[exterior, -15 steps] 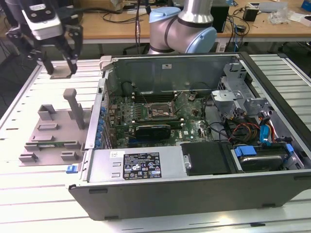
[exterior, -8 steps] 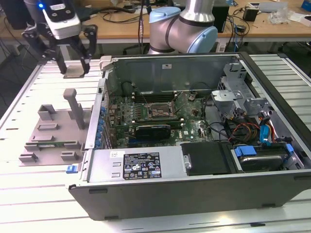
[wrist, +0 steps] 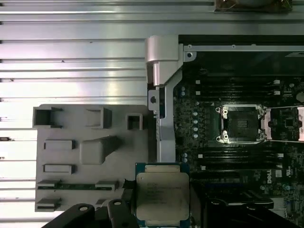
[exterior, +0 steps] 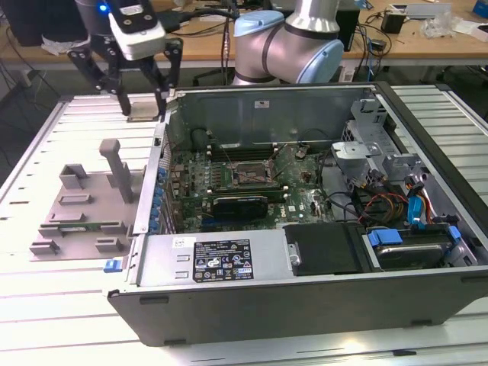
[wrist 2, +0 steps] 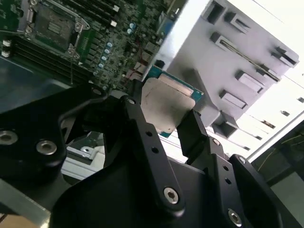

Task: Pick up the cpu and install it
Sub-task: 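Pick up the cpu and move it towards the insertion slot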

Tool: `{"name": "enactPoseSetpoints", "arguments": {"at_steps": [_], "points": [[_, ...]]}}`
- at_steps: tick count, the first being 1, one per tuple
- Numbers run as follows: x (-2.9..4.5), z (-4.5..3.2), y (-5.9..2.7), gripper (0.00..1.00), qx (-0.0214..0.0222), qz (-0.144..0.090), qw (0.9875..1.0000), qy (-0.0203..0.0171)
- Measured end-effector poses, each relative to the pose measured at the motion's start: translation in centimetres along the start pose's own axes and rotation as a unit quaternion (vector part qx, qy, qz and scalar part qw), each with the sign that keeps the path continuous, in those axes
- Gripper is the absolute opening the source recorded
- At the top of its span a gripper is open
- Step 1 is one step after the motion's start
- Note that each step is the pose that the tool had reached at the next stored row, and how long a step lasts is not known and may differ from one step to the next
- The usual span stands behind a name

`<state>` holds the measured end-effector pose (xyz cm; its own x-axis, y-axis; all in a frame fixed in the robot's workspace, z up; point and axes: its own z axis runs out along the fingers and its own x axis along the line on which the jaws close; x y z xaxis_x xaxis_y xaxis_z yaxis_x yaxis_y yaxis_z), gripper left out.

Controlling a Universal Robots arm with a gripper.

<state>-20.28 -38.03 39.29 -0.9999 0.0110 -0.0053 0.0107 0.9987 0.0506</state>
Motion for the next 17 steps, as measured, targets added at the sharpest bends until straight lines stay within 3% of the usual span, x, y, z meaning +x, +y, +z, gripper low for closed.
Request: {"name": "enactPoseSetpoints", "arguments": {"at_steps": [2, 7, 11, 15, 17], "points": [[-0.79, 0.0, 0.01, 0.54, 0.0, 0.0, 1.0, 0.0], [-4.7, 0.03, 0.05, 0.54, 0.0, 0.0, 1.0, 0.0], [-6.75, 0.04, 0.07, 0.54, 0.0, 0.0, 1.0, 0.0], [-9.81, 0.06, 0.11, 0.54, 0.0, 0.0, 1.0, 0.0], [-10.89, 0.07, 0.12, 0.54, 0.0, 0.0, 1.0, 0.0]]}}
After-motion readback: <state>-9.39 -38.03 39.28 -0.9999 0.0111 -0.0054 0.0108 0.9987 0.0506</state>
